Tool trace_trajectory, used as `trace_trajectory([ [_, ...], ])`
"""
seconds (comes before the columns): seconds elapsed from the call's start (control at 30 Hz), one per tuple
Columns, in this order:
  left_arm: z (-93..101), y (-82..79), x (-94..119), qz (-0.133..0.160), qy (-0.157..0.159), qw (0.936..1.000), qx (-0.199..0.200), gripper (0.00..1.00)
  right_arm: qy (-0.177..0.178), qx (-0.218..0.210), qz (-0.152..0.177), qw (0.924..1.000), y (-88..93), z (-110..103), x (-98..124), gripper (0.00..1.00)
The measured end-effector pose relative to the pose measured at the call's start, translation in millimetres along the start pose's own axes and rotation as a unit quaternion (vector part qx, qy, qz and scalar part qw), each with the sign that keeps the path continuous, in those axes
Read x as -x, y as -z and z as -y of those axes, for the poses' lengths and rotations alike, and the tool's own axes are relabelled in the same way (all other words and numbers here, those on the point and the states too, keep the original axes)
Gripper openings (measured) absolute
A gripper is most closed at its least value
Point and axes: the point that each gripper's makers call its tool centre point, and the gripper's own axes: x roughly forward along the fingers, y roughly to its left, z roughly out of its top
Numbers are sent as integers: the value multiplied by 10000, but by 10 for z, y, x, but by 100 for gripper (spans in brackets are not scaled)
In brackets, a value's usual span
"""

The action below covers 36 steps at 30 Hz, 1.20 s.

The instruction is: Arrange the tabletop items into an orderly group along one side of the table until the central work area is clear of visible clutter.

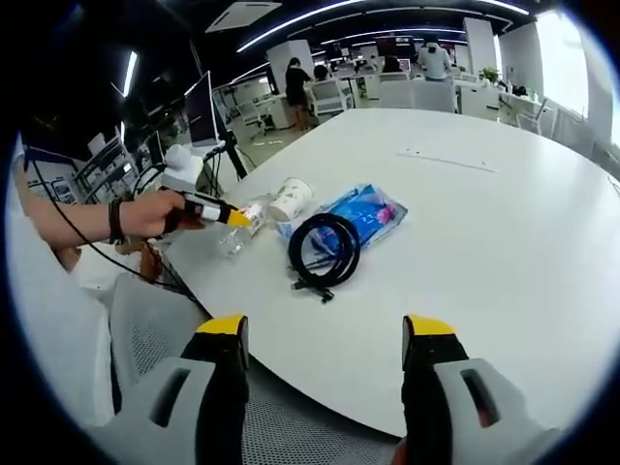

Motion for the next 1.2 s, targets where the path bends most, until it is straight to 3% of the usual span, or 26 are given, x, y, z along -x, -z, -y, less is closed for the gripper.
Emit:
trace_trajectory([
  [0.4,-70,60,84,-64,-72,9996,-267,33,-24,-16,84,10000,-36,-28,-14,64],
  [0.97,-37,205,188,-274,-201,9989,-312,33,-53,-17,100,9999,-41,-33,-22,64],
  [1.2,-42,197,161,-587,-180,9969,-489,34,-80,-29,80,9999,-29,-47,-28,64],
])
